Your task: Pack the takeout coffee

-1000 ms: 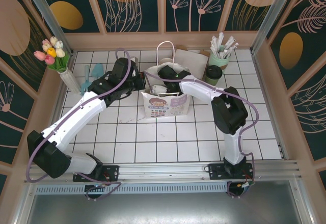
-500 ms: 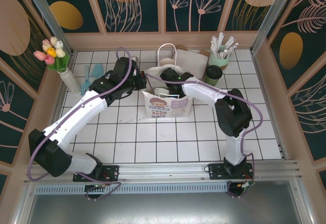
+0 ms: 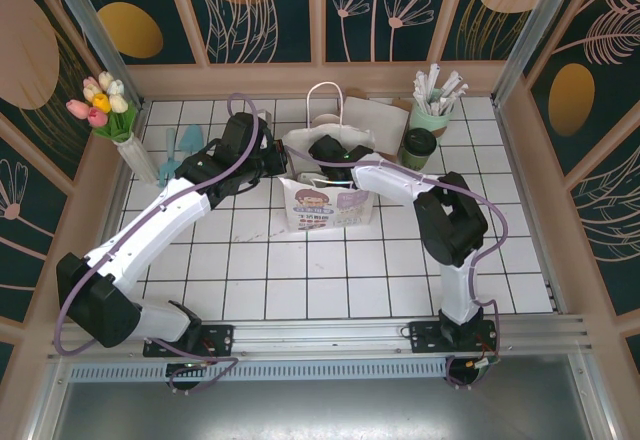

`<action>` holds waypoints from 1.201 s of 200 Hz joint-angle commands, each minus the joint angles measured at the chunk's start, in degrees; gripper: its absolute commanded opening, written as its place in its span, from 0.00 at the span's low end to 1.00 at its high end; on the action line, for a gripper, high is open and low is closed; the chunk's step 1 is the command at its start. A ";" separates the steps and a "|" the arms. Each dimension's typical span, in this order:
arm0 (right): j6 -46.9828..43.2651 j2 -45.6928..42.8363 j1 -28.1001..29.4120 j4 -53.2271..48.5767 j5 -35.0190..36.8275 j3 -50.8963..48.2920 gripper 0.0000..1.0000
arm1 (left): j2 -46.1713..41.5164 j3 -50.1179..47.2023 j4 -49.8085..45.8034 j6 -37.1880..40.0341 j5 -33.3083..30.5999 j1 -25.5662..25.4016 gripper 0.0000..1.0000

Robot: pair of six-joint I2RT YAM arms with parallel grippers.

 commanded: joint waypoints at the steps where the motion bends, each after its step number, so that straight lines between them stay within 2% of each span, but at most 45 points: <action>1: -2.07 1.83 0.57 0.99 2.94 0.40 0.00 | -1.43 -0.21 1.20 1.30 2.47 -0.34 0.00; 53: -2.70 -3.55 1.37 -1.51 -0.32 0.40 0.00 | -1.35 0.46 0.05 2.69 -0.98 -0.30 0.00; 133: -4.76 -3.91 1.37 -6.87 -5.56 0.66 0.00 | -1.02 -0.62 0.90 2.38 0.10 0.12 0.00; 216: -7.22 -1.79 1.46 -3.07 -1.70 -2.03 0.00 | -1.71 -1.44 2.15 2.27 0.30 0.51 0.00; 240: -7.57 -0.43 1.55 -0.44 2.25 -3.10 0.00 | -1.85 -1.67 2.19 2.10 0.65 0.51 0.00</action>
